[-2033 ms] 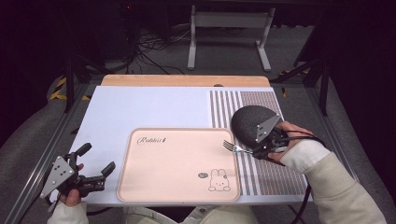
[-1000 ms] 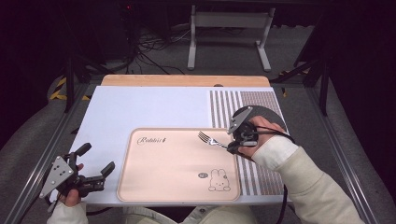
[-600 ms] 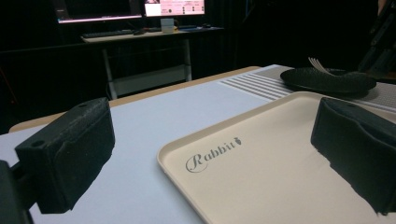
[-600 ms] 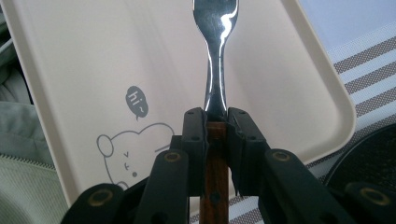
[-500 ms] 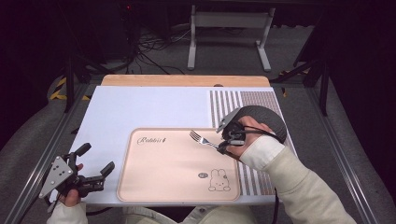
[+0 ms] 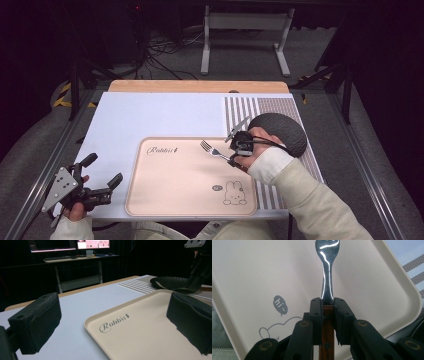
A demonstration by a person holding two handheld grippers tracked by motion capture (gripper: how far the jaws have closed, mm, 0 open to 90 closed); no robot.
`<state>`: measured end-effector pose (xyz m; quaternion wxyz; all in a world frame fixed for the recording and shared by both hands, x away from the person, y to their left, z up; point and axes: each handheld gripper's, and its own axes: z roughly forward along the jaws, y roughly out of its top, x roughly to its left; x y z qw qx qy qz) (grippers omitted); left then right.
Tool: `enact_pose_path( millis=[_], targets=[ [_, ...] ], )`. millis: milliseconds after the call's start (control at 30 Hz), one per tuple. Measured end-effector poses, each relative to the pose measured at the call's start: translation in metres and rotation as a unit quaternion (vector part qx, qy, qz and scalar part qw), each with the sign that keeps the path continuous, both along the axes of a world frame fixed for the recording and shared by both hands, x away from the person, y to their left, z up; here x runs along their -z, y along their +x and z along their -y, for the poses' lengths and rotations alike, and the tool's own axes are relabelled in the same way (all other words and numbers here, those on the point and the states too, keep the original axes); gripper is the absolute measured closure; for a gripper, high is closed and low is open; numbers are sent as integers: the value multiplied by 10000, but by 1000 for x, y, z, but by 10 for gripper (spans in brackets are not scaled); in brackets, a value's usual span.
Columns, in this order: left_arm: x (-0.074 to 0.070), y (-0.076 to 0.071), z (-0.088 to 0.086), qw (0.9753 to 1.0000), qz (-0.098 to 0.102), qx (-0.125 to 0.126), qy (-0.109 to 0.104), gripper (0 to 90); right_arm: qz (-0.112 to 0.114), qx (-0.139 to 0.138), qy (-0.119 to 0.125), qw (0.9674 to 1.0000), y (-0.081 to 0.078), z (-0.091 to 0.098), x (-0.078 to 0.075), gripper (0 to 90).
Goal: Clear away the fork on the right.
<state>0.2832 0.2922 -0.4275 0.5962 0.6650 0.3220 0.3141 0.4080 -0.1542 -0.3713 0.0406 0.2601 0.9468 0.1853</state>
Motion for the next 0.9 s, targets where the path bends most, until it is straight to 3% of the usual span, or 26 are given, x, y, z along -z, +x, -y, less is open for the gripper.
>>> enact_pose_path(
  millis=[400,900],
  targets=[
    [0,0,0,10000,0,4,0,2,-277,82,-97,9995,0,-12,21,783],
    [0,0,0,10000,7,7,0,2,-510,82,-147,9986,-5,-27,34,782]
  ],
)
